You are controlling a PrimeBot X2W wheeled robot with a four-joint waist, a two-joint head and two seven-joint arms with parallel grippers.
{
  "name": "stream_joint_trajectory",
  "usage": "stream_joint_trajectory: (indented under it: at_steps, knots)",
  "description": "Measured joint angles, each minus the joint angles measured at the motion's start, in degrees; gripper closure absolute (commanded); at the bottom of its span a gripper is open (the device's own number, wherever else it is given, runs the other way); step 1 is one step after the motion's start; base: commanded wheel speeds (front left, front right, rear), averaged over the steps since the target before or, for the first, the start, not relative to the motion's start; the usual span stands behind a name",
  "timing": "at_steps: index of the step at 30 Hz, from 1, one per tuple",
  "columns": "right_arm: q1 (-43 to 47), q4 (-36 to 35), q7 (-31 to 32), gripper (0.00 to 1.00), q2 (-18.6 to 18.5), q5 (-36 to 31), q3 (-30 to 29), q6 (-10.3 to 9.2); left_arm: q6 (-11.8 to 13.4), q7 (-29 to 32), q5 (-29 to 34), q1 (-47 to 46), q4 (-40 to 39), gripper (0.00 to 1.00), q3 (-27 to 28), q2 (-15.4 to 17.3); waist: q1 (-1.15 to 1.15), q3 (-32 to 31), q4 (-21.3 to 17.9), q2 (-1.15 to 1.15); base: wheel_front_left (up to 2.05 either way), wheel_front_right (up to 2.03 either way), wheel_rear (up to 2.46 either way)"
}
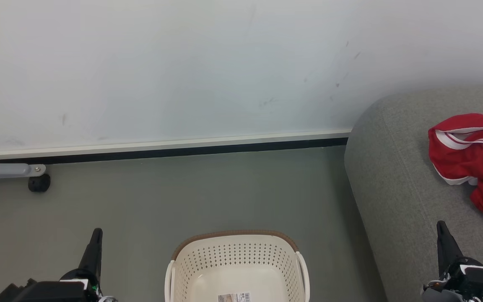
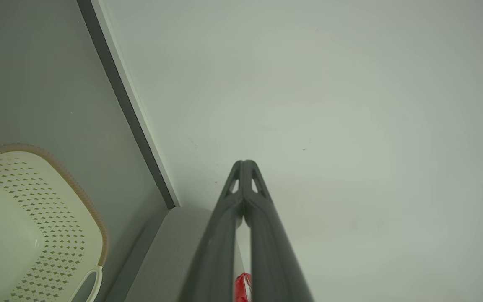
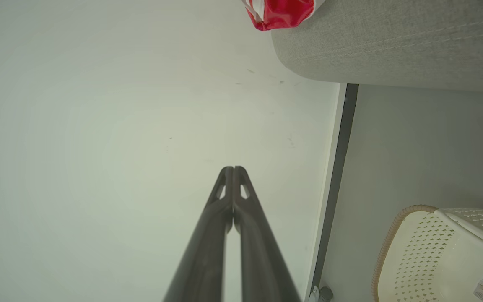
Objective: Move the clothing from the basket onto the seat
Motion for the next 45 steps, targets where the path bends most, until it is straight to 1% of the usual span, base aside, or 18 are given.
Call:
stream_joint_trajectory:
  at_steps: [45]
  knots:
    - [0.0,0.0,0.0,1.0,0.0,0.0,0.0,0.0,0.0,0.0,0.0,0.0,0.0,1.0,0.0,0.0,0.0,0.0,0.0,0.0,0.0,0.0,0.0]
